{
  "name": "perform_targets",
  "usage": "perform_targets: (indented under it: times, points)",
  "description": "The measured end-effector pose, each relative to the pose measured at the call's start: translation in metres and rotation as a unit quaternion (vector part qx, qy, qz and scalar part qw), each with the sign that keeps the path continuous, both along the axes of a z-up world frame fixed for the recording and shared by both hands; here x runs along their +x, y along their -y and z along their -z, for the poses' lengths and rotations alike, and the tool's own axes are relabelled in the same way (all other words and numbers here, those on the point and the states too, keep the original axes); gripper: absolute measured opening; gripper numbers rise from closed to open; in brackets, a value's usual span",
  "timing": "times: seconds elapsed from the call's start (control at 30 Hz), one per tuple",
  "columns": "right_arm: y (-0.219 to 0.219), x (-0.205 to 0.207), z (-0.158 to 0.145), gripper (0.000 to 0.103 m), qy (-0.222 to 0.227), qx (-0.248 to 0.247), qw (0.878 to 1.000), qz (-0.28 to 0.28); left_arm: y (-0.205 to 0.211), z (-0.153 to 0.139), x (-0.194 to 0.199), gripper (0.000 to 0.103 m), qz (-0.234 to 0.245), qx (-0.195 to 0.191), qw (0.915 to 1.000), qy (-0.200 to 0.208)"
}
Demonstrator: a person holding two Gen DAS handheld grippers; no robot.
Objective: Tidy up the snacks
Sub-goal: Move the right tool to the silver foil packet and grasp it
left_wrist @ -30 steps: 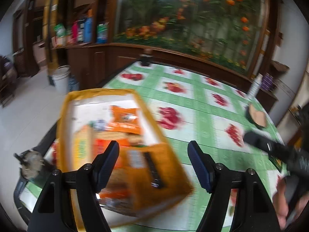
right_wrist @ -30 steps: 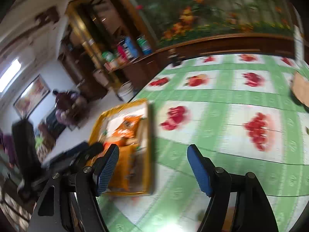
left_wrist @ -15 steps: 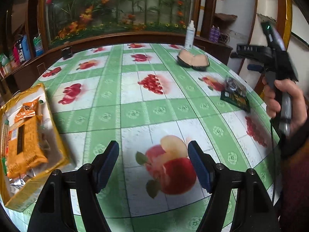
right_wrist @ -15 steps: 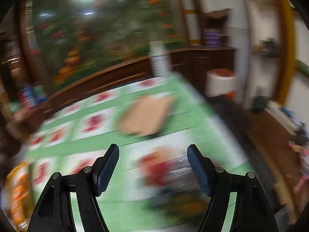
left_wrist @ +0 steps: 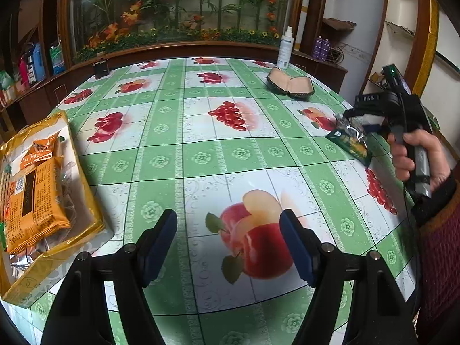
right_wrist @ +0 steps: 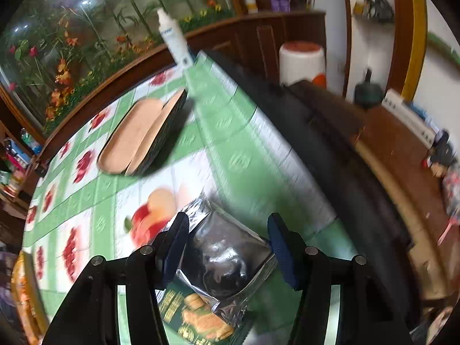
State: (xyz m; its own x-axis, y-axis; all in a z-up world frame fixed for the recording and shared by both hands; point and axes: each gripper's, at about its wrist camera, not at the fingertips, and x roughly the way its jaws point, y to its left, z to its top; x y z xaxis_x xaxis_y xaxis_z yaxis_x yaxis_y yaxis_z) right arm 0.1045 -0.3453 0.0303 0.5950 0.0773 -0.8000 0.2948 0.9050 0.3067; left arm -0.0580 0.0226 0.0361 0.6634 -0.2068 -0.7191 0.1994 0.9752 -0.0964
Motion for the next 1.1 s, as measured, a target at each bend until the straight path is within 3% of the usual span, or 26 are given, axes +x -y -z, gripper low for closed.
perform_targets:
  times: [0.1,0.17,0.33,0.4,0.47,0.5,0.53,0.67,0.77,0.87,0.9,0.97,1.1]
  points:
    - [-0.021,-0.006,0.012,0.061,-0.014,0.047,0.998,-0.047,-0.004,0.000,0.000,0.073,-0.005,-0.004,1.0000,-0.003]
    - [-0.045,-0.010,0.013,0.060,-0.014,0.041,0.995,-0.084,-0.005,-0.001,0.000,0.073,-0.006,-0.006,1.0000,-0.003]
    - [-0.114,-0.028,0.013,0.061,0.002,0.084,0.974,-0.210,-0.009,-0.002,-0.001,0.073,-0.008,-0.013,0.9998,-0.008]
    - [-0.127,-0.036,0.001,0.061,0.029,0.044,0.972,-0.227,-0.011,-0.003,-0.002,0.073,-0.008,-0.016,0.9998,-0.011]
    - [-0.139,-0.046,-0.012,0.073,0.060,0.002,0.964,-0.258,-0.013,-0.004,-0.003,0.073,-0.012,-0.014,0.9998,-0.011]
    - [-0.144,-0.052,-0.016,0.082,0.072,-0.001,0.957,-0.280,-0.016,-0.005,-0.003,0.073,-0.015,-0.015,0.9997,-0.011]
    - [-0.150,-0.057,-0.017,0.086,0.079,0.002,0.950,-0.301,-0.017,-0.006,-0.003,0.073,-0.016,-0.018,0.9997,-0.011]
    - [-0.178,-0.069,-0.010,0.086,0.072,-0.031,0.918,-0.389,-0.026,-0.010,-0.006,0.073,-0.022,-0.032,0.9992,-0.013]
    - [-0.196,-0.077,-0.001,0.086,0.069,-0.088,0.899,-0.423,-0.030,-0.011,-0.006,0.073,-0.027,-0.031,0.9991,-0.012]
    - [-0.192,-0.075,0.009,0.084,0.056,-0.104,0.905,-0.410,-0.032,-0.009,-0.005,0.073,-0.029,-0.035,0.9988,-0.017]
    - [-0.189,-0.074,0.013,0.071,0.048,-0.094,0.906,-0.410,-0.032,-0.008,-0.005,0.073,-0.028,-0.036,0.9988,-0.018]
    - [-0.183,-0.072,0.012,0.066,0.046,-0.097,0.911,-0.399,-0.031,-0.007,-0.006,0.074,-0.023,-0.036,0.9989,-0.021]
    - [-0.161,-0.069,0.011,0.066,0.033,-0.107,0.930,-0.350,-0.029,-0.007,-0.009,0.074,-0.011,-0.043,0.9986,-0.028]
